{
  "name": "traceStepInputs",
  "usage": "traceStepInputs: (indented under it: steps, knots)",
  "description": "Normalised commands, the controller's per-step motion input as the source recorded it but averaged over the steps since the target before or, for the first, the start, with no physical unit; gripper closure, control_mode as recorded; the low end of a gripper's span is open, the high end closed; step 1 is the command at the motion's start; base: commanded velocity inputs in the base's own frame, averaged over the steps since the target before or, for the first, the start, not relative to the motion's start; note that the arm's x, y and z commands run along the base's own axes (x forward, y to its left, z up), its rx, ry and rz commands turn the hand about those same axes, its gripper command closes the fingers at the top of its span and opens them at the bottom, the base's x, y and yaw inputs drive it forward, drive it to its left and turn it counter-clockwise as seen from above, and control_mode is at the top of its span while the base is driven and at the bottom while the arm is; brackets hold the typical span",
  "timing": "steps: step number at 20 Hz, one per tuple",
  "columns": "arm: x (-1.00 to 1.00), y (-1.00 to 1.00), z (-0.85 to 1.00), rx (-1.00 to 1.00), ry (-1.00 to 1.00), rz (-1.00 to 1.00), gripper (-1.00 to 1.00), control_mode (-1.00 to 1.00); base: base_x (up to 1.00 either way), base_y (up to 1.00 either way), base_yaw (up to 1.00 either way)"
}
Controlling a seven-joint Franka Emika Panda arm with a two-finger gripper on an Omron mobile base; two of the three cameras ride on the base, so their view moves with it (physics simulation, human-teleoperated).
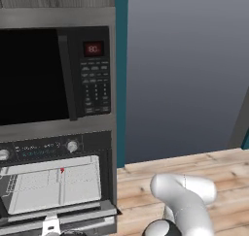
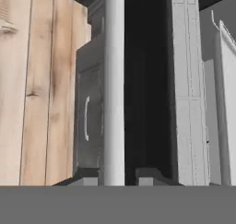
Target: Take the fish from the oven and place it on the plate on the counter.
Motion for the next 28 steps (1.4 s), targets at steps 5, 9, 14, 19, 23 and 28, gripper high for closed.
traceStepInputs:
  steps: [5,9,14,19,23,28]
  knots:
    - [-0.64,0.0,-0.73,0.0,0.11,0.0,1.0,-1.0,0.0,0.0,0.0]
    - [-0.38,0.0,-0.29,0.0,0.07,0.0,1.0,-1.0,0.0,0.0,0.0]
    - [-0.19,0.0,0.24,0.0,0.0,0.0,1.0,-1.0,0.0,0.0,0.0]
    - [-0.13,0.0,0.59,0.0,-0.03,0.0,1.0,-1.0,0.0,0.0,0.0]
    - [-0.15,0.0,0.88,0.0,-0.1,0.0,1.0,-1.0,0.0,0.0,0.0]
    - [-0.02,0.0,0.88,0.0,-0.14,0.0,1.0,-1.0,0.0,0.0,0.0]
